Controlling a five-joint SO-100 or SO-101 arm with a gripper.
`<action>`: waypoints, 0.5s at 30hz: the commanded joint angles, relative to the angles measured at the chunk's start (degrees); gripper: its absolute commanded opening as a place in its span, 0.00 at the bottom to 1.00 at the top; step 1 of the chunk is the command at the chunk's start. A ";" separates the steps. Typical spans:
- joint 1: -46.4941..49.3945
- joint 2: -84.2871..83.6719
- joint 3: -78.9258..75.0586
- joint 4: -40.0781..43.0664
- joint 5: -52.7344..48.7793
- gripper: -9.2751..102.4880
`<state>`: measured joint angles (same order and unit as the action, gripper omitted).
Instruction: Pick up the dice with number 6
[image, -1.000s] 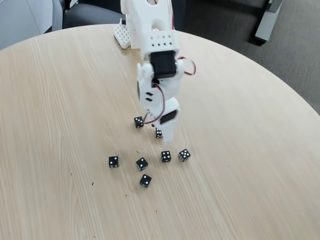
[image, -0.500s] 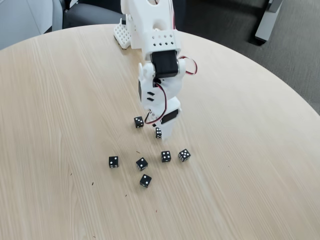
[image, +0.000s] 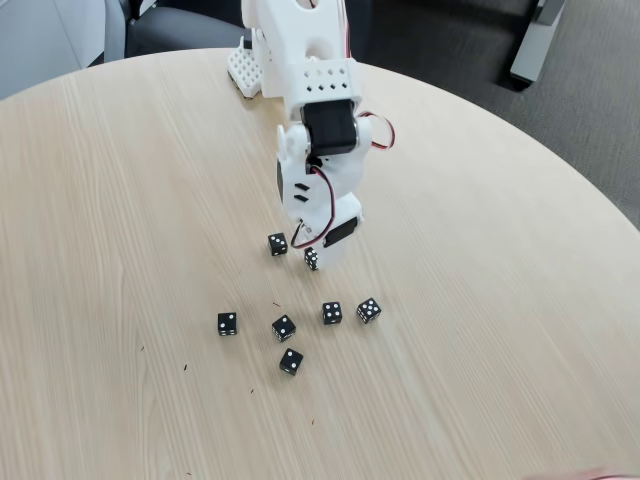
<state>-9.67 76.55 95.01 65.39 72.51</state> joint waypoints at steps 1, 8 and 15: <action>0.79 2.02 -1.49 0.44 -1.76 0.08; 0.97 23.47 -0.79 3.69 -8.88 0.08; 0.97 53.00 -0.35 11.16 -23.64 0.08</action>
<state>-9.14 120.85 95.01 75.23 54.40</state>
